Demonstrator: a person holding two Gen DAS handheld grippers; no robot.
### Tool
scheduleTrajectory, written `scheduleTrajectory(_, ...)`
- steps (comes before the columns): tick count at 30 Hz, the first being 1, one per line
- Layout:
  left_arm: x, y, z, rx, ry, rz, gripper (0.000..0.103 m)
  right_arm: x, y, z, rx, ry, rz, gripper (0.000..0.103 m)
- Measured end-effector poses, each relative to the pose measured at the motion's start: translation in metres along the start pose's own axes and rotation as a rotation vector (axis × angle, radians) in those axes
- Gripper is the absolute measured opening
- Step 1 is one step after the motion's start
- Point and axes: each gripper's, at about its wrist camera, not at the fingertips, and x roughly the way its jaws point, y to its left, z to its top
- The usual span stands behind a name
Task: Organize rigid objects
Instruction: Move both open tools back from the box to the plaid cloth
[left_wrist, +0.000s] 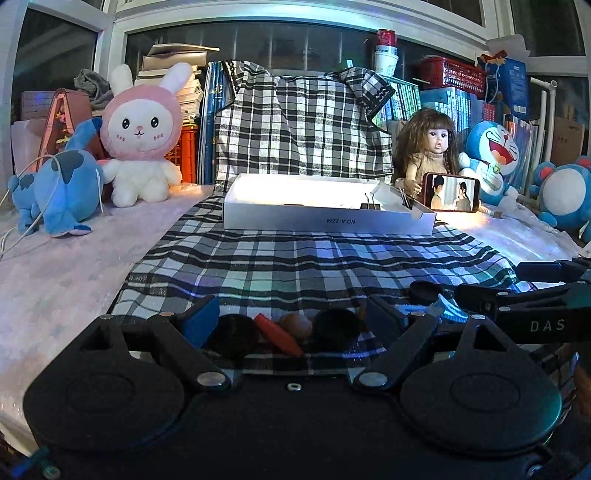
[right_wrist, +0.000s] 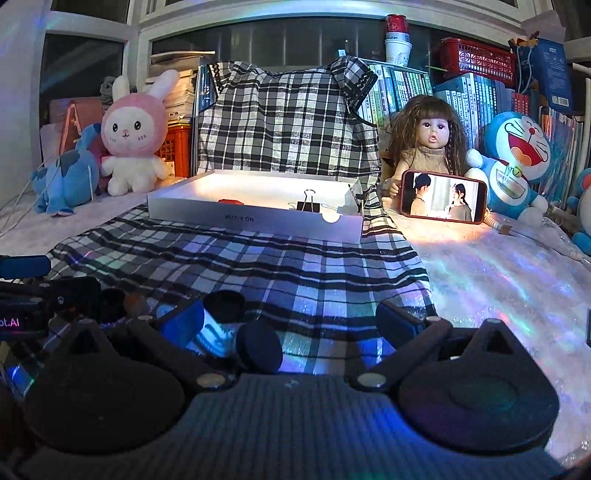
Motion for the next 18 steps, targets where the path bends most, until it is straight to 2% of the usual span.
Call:
scheduleTrajectory(3, -0.002, 0.000, -0.005, -0.005, 0.010, -0.005, 0.085, -0.001, 0.002, -0.003, -0.006, 0.006, 0.004, 0.103)
scheduleTrajectory(8, -0.008, -0.002, -0.011, 0.002, 0.010, -0.030, 0.077, -0.003, 0.004, -0.007, -0.011, 0.013, 0.007, 0.102)
scheduleTrajectory(14, -0.014, -0.002, -0.010, -0.014, -0.004, -0.045, 0.058, -0.008, 0.003, -0.009, 0.001, 0.002, 0.018, 0.098)
scheduleTrajectory(18, -0.017, 0.004, -0.009, -0.035, -0.021, -0.002, 0.049, -0.012, -0.004, -0.008, 0.020, -0.023, -0.003, 0.095)
